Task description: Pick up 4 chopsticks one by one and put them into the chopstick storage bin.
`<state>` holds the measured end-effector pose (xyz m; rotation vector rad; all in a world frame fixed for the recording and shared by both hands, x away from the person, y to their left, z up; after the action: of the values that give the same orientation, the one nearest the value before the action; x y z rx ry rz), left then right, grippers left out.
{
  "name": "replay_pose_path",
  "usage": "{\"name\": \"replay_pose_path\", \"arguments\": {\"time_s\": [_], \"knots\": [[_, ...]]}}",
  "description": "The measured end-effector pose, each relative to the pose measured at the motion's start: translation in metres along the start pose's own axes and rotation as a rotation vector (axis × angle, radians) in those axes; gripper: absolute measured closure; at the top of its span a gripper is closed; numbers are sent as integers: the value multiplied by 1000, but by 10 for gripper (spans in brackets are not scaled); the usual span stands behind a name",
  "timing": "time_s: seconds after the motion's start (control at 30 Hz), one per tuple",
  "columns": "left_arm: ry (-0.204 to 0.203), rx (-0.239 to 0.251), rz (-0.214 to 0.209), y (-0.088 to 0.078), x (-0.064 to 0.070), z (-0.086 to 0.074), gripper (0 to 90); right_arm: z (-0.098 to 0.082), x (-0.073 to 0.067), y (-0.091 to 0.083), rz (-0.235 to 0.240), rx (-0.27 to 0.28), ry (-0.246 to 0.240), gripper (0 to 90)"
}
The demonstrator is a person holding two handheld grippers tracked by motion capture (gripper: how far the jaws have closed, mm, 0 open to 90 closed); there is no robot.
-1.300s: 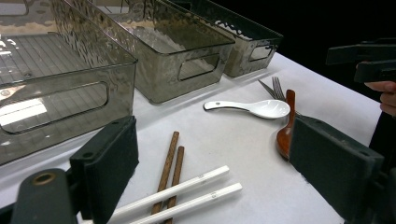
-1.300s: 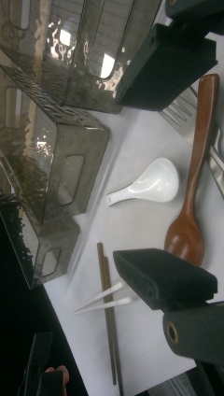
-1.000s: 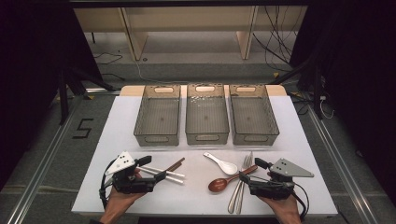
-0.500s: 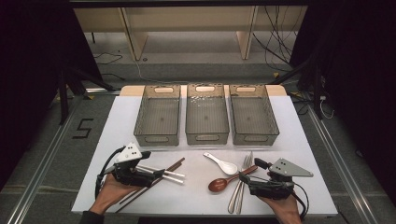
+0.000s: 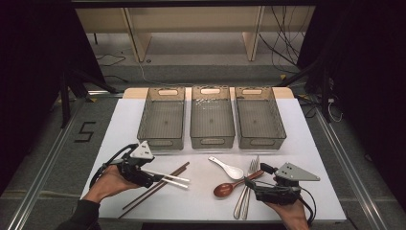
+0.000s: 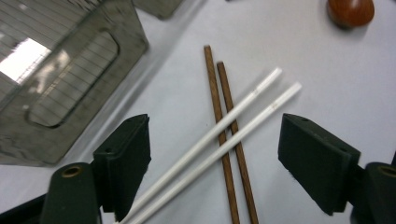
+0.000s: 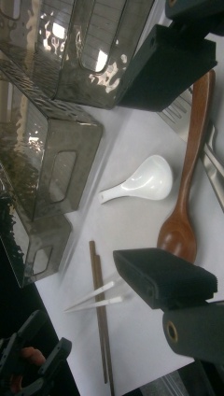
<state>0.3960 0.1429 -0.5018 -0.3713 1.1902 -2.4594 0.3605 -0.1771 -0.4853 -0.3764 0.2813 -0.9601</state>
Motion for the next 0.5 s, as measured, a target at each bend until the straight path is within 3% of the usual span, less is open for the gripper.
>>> {"name": "replay_pose_path", "arguments": {"time_s": [0.23, 0.5], "knots": [[54, -104, -52, 9, -5, -11, 346, -1, -1, 1, 6, -9, -4, 224], [139, -241, -69, 22, -10, -25, 494, -2, -1, 2, 10, -14, -1, 225]]}}
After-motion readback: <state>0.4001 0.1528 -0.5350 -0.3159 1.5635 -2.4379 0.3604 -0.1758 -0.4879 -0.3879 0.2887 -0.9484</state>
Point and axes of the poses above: each handheld gripper's, and its own axes: y roughly forward along the jaws, z roughly out of its top, x roughly to its right, the point moved 10 cm from there along y, roughly forward along the jaws, and after that the axes turned 8 degrees about -z, right-handed, at the moved point
